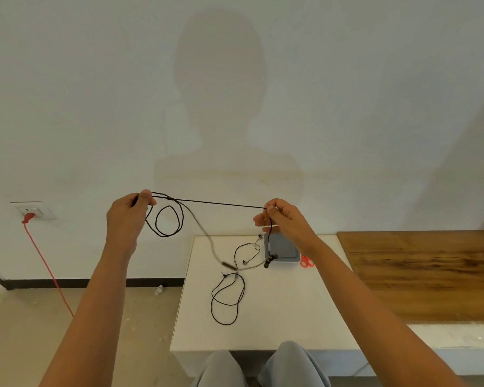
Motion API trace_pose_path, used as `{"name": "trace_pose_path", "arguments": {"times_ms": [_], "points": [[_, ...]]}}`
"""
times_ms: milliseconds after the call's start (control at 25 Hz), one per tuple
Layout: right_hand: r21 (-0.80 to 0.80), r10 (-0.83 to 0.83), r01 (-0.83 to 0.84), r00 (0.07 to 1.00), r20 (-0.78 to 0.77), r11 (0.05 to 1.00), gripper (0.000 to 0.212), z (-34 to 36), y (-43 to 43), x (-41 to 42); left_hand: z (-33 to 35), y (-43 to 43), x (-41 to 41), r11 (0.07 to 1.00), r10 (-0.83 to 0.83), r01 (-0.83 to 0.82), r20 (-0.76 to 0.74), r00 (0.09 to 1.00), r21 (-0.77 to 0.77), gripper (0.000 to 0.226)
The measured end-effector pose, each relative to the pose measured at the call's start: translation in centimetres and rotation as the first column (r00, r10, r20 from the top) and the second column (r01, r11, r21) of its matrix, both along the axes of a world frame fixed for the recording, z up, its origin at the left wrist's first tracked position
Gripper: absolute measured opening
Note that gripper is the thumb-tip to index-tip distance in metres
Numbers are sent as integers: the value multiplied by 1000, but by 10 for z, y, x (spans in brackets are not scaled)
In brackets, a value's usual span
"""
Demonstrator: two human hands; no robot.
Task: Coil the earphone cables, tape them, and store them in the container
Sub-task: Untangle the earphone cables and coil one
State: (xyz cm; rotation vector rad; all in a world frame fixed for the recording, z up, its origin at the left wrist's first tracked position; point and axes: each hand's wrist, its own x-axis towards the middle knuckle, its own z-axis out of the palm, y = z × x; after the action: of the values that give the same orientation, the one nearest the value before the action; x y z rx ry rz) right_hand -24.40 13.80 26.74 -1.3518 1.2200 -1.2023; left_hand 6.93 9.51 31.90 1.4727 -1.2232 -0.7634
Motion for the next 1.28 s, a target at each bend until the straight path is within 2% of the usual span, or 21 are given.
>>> {"name": "trace_pose_path", "arguments": {"times_ms": [160, 240, 320, 400, 480, 520, 560, 600, 680, 760, 800, 840, 920, 1000, 1120, 1200, 1280], "points": [[81, 21, -18, 999, -35, 997, 43, -3, 0, -10, 0, -1, 3, 1000, 19, -19, -23, 1000, -3, 32], [105, 36, -22, 991, -128, 994, 46, -10, 2, -19, 3, -2, 6, 1000, 21, -22, -39, 999, -15, 32], [67, 15, 5, 955, -297, 998, 41, -18, 4, -27, 5, -3, 6, 999, 34, -36, -48, 998, -31, 32], [35, 14, 4, 863, -504, 999, 26, -26, 4, -33, 5, -4, 4, 997, 67, -70, -63, 996, -44, 31], [39, 22, 9, 674, -738, 999, 29, -35, 3, -39, 4, -4, 5, 991, 107, -113, -92, 990, -65, 33], [41, 10, 38, 598, -801, 998, 32, -40, 3, -43, 4, -4, 8, 988, 124, -133, -111, 986, -74, 34], [39, -15, 81, 576, -817, 996, 30, -44, 3, -47, 5, -4, 12, 986, 137, -147, -127, 982, -77, 34], [32, -58, 136, 603, -796, 990, 24, -50, 3, -51, 5, -4, 15, 985, 144, -155, -138, 980, -74, 34], [22, -189, 276, 711, -677, 961, 15, -59, 4, -56, 4, -5, 20, 985, 151, -162, -138, 979, -67, 33], [21, -286, 345, 809, -514, 938, 25, -64, 6, -57, 3, -5, 19, 983, 164, -173, -137, 977, -61, 33], [-22, -295, 325, 826, -480, 945, 30, -66, 8, -56, 3, -5, 18, 981, 176, -185, -149, 973, -53, 34], [-109, -280, 262, 810, -516, 959, 35, -67, 10, -54, 3, -5, 17, 979, 190, -199, -169, 967, -40, 34], [-242, -190, 22, 688, -700, 970, 41, -68, 14, -51, 4, -7, 15, 977, 205, -213, -199, 958, -21, 34], [-200, -82, -171, 525, -847, 965, 38, -72, 17, -48, 4, -8, 13, 980, 190, -197, -198, 962, -15, 33], [-156, -36, -219, 471, -881, 963, 12, -92, 22, -47, 4, -8, 6, 986, 157, -165, -205, 966, -23, 34], [-99, 21, -258, 424, -906, 961, 17, -110, 27, -44, 4, -7, 0, 987, 153, -159, -199, 968, -19, 35], [46, 113, -160, 443, -889, 986, 32, -123, 32, -42, 4, -6, -7, 990, 139, -144, -179, 974, -13, 35]]}}
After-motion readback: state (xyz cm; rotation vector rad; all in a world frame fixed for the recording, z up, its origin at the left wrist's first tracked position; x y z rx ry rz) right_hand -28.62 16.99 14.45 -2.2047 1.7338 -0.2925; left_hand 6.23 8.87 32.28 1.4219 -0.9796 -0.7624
